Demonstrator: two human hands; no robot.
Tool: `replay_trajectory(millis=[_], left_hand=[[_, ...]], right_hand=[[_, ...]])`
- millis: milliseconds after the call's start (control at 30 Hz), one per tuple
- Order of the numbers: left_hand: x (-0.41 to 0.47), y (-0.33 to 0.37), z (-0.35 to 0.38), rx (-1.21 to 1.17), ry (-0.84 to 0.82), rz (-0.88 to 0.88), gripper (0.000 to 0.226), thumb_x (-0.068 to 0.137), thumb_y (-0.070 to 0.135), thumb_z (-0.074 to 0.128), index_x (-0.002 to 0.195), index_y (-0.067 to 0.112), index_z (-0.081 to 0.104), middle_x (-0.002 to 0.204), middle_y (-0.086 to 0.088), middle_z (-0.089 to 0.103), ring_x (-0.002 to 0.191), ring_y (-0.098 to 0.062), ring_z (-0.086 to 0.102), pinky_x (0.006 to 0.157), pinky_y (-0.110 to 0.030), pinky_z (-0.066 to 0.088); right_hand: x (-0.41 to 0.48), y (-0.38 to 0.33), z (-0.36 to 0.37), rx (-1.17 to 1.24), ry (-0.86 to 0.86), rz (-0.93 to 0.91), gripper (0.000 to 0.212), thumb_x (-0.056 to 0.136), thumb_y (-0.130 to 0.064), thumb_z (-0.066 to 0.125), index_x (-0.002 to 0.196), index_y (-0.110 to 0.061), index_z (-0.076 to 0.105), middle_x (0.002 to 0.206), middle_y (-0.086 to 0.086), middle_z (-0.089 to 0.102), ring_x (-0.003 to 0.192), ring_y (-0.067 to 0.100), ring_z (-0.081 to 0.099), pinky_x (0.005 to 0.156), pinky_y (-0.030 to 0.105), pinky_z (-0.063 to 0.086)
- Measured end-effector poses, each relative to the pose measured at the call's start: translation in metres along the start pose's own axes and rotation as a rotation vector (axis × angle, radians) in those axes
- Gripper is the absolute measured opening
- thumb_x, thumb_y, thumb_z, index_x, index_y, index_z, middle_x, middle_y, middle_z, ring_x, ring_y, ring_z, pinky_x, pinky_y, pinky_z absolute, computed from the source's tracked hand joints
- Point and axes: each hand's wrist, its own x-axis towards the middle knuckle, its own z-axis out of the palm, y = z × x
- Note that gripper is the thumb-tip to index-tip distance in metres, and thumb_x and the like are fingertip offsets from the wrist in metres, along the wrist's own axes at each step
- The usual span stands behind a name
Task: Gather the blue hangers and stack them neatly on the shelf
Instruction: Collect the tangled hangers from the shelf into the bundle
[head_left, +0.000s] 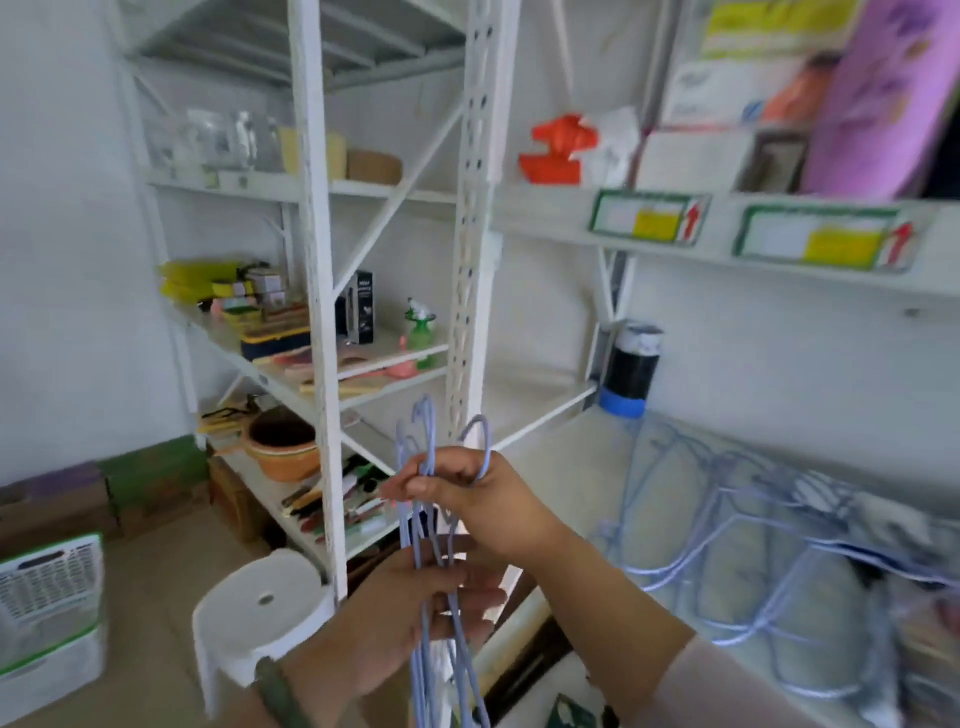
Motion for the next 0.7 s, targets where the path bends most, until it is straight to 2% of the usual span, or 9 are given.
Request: replay_trajectory(millis=[67, 133, 167, 233, 333, 433, 500, 600, 700], left_hand=[[-0.011, 0.022, 0.022, 0.024, -0.022, 0.017, 0.020, 0.093, 0.008, 0.049, 0.094, -0.003, 0.066, 0.077, -0.019, 0.072, 0.071, -0.031, 0.073, 0.059, -0.037, 0.059], [-0.018, 0.039, 0.041, 0.052, -0.059, 0.037, 0.026, 0.096, 0.010, 0.045, 0.100, -0.008, 0.063, 0.077, -0.021, 0.071, 0.069, -0.029, 0.073, 0.059, -0.037, 0.060], [-0.021, 0.046, 0.050, 0.076, -0.084, 0.037, 0.028, 0.097, 0.009, 0.043, 0.102, -0.010, 0.062, 0.078, -0.022, 0.071, 0.071, -0.029, 0.073, 0.064, -0.039, 0.061], [-0.026, 0.055, 0.064, 0.134, -0.128, 0.034, 0.028, 0.098, 0.008, 0.041, 0.104, -0.009, 0.063, 0.080, -0.021, 0.072, 0.078, -0.031, 0.073, 0.078, -0.045, 0.059], [-0.025, 0.060, 0.081, 0.225, -0.176, 0.032, 0.027, 0.098, 0.007, 0.039, 0.103, -0.003, 0.065, 0.079, -0.016, 0.074, 0.078, -0.028, 0.074, 0.081, -0.045, 0.059], [-0.019, 0.061, 0.100, 0.228, -0.226, 0.047, 0.030, 0.097, -0.001, 0.038, 0.095, 0.005, 0.067, 0.081, -0.013, 0.075, 0.075, -0.023, 0.074, 0.072, -0.035, 0.062], [-0.010, 0.060, 0.112, 0.261, -0.249, 0.052, 0.030, 0.096, -0.003, 0.040, 0.091, 0.006, 0.068, 0.080, -0.011, 0.076, 0.072, -0.021, 0.075, 0.067, -0.031, 0.062], [0.014, 0.060, 0.129, 0.326, -0.265, 0.040, 0.025, 0.094, -0.004, 0.044, 0.085, 0.003, 0.066, 0.072, -0.010, 0.076, 0.065, -0.021, 0.074, 0.060, -0.028, 0.062], [0.047, 0.059, 0.144, 0.422, -0.268, 0.040, 0.023, 0.095, -0.003, 0.043, 0.085, 0.004, 0.062, 0.076, -0.012, 0.076, 0.068, -0.020, 0.075, 0.067, -0.032, 0.063]], right_hand=[[-0.004, -0.028, -0.006, 0.002, 0.034, 0.001, 0.019, 0.085, 0.001, 0.059, 0.086, -0.014, 0.071, 0.098, 0.020, 0.070, 0.096, 0.028, 0.065, 0.097, 0.040, 0.051], [-0.010, -0.049, -0.011, -0.007, 0.077, 0.017, 0.017, 0.085, 0.002, 0.060, 0.091, -0.008, 0.072, 0.086, 0.005, 0.074, 0.089, 0.019, 0.068, 0.089, 0.030, 0.055], [-0.014, -0.060, -0.015, -0.007, 0.102, 0.029, 0.018, 0.085, 0.003, 0.060, 0.094, -0.007, 0.072, 0.081, -0.003, 0.075, 0.085, 0.014, 0.068, 0.084, 0.024, 0.056], [-0.026, -0.077, -0.021, -0.021, 0.147, 0.045, 0.022, 0.084, 0.006, 0.060, 0.102, -0.003, 0.070, 0.080, -0.005, 0.074, 0.083, 0.012, 0.068, 0.083, 0.021, 0.056], [-0.047, -0.092, -0.034, -0.087, 0.223, 0.067, 0.029, 0.085, 0.007, 0.058, 0.113, 0.000, 0.063, 0.102, 0.010, 0.070, 0.092, 0.010, 0.066, 0.085, 0.021, 0.055], [-0.072, -0.089, -0.050, -0.117, 0.341, 0.071, 0.039, 0.086, 0.004, 0.057, 0.120, -0.013, 0.060, 0.120, 0.012, 0.066, 0.107, 0.016, 0.064, 0.093, 0.031, 0.053], [-0.090, -0.077, -0.060, -0.100, 0.415, 0.092, 0.045, 0.086, 0.006, 0.055, 0.124, -0.017, 0.057, 0.122, 0.008, 0.065, 0.110, 0.015, 0.061, 0.093, 0.029, 0.052], [-0.111, -0.057, -0.083, -0.065, 0.547, 0.141, 0.044, 0.087, 0.012, 0.051, 0.113, -0.022, 0.059, 0.111, 0.002, 0.066, 0.097, 0.004, 0.065, 0.083, 0.018, 0.052], [-0.125, -0.030, -0.116, -0.062, 0.679, 0.218, 0.032, 0.088, 0.008, 0.053, 0.103, -0.019, 0.063, 0.099, 0.001, 0.070, 0.087, 0.001, 0.067, 0.078, 0.015, 0.052]])
